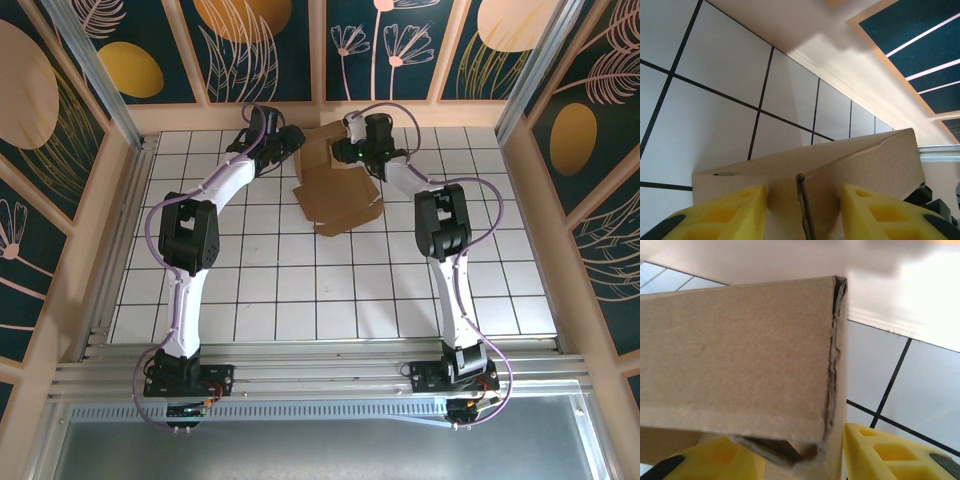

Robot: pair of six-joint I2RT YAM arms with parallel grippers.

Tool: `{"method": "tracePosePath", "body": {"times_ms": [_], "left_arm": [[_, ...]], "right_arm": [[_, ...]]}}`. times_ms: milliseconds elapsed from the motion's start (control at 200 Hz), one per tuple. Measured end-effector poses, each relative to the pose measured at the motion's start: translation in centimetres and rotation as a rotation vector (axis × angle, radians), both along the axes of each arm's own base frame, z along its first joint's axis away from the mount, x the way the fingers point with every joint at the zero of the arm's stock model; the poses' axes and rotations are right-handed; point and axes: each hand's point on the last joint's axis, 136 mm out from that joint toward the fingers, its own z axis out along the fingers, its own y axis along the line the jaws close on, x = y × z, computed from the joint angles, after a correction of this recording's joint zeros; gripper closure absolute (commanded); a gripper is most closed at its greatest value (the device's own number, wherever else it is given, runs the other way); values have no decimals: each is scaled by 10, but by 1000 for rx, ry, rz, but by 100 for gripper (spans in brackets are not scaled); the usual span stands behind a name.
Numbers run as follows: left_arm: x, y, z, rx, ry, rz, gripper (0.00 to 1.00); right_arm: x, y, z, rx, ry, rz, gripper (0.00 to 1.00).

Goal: Fold the paper box

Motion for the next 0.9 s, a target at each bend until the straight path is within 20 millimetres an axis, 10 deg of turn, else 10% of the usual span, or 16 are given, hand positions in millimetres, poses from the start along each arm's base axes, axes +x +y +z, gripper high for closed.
{"method": "tracePosePath", "body": {"times_ms": [901], "left_arm": [[-2, -3, 0, -5, 2, -20, 58]], "right_arm": [[26, -5, -25, -136, -5, -117, 100]]}}
